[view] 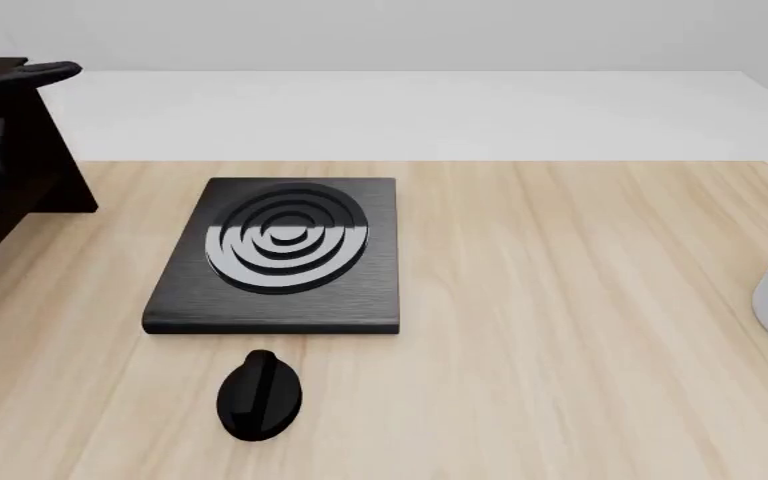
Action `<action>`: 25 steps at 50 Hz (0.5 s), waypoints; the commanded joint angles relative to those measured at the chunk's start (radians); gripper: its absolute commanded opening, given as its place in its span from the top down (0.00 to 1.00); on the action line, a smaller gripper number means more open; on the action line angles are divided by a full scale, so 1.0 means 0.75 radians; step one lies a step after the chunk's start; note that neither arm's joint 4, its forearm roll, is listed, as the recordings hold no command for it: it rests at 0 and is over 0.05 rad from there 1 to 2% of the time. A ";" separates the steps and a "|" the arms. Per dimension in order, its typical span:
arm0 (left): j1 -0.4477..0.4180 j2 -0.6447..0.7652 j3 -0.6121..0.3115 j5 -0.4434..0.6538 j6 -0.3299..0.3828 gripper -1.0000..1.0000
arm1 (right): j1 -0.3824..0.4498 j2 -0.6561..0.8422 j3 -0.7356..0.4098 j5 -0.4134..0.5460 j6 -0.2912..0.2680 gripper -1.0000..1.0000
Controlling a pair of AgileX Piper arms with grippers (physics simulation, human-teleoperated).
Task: Put the frying pan on the cabinet shelf.
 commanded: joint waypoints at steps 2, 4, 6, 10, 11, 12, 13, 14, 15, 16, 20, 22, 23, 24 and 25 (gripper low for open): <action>-0.123 -0.342 -0.030 0.397 0.294 0.00 | -0.007 -0.020 0.015 -0.014 -0.005 0.00; -0.152 -0.408 -0.046 0.477 0.350 0.00 | -0.007 -0.018 0.007 -0.008 -0.005 0.00; -0.187 -0.472 -0.063 0.567 0.406 0.00 | -0.010 -0.020 0.005 -0.006 0.003 0.00; -0.236 -0.585 -0.120 0.741 0.490 0.00 | -0.004 -0.021 0.007 -0.008 -0.010 0.00; -0.239 -0.600 -0.127 0.761 0.501 0.00 | -0.005 -0.022 0.008 -0.009 -0.008 0.00; -0.239 -0.621 -0.135 0.785 0.511 0.00 | -0.008 -0.023 0.009 -0.009 -0.006 0.00; -0.254 -0.654 -0.163 0.844 0.562 0.00 | -0.010 -0.024 0.011 -0.009 -0.002 0.00; -0.265 -0.670 -0.179 0.876 0.591 0.00 | -0.013 -0.026 0.014 -0.009 -0.002 0.00; -0.275 -0.685 -0.186 0.899 0.601 0.00 | -0.014 -0.028 0.018 -0.011 0.000 0.00; -0.289 -0.708 -0.201 0.935 0.626 0.00 | -0.013 -0.029 0.020 -0.012 0.002 0.00; -0.343 -0.772 -0.260 1.057 0.744 0.00 | -0.010 -0.034 0.031 -0.015 -0.002 0.00; -0.371 -0.798 -0.282 1.115 0.787 0.00 | -0.010 -0.035 0.033 -0.016 0.000 0.00; -0.366 -0.805 -0.291 1.129 0.810 0.00 | -0.011 -0.035 0.034 -0.016 0.001 0.00; -0.362 -0.809 -0.294 1.138 0.819 0.00 | -0.010 -0.035 0.035 -0.016 0.001 0.00; -0.370 -0.823 -0.309 1.169 0.863 0.00 | -0.012 -0.037 0.040 -0.017 0.005 0.00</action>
